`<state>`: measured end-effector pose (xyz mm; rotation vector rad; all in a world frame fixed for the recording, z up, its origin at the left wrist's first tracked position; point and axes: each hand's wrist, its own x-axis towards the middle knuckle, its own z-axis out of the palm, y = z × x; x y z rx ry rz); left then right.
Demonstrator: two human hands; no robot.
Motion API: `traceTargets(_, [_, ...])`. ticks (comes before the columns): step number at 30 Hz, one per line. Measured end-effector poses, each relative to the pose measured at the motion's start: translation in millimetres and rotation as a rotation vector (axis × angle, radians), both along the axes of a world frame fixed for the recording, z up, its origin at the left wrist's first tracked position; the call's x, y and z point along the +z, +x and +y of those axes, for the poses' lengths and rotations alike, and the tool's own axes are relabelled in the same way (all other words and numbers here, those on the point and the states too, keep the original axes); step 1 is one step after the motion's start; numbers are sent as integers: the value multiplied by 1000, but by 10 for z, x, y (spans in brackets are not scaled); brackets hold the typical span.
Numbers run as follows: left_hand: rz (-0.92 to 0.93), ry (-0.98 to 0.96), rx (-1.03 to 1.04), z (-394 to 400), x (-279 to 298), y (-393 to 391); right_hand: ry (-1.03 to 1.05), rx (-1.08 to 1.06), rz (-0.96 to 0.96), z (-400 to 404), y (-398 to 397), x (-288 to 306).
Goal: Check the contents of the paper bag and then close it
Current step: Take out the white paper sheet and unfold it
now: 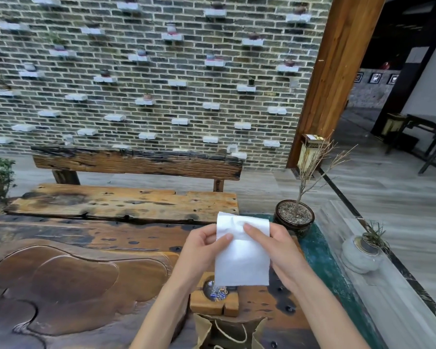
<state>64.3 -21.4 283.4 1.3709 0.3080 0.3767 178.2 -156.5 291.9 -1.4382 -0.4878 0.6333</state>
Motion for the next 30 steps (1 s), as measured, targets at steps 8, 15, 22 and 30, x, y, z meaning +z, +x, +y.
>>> traceTargets(8, [25, 100, -10, -22, 72, -4, -185, 112, -242, -116, 56, 84])
traceTargets(15, [13, 112, -22, 54, 143, -75, -121, 157, -213, -208, 83, 242])
traceTargets(22, [5, 128, -6, 90, 196, -136, -156, 96, -274, -297, 162, 289])
traceTargets(30, [15, 171, 48, 152, 174, -157, -70, 103, -249, -369, 174, 307])
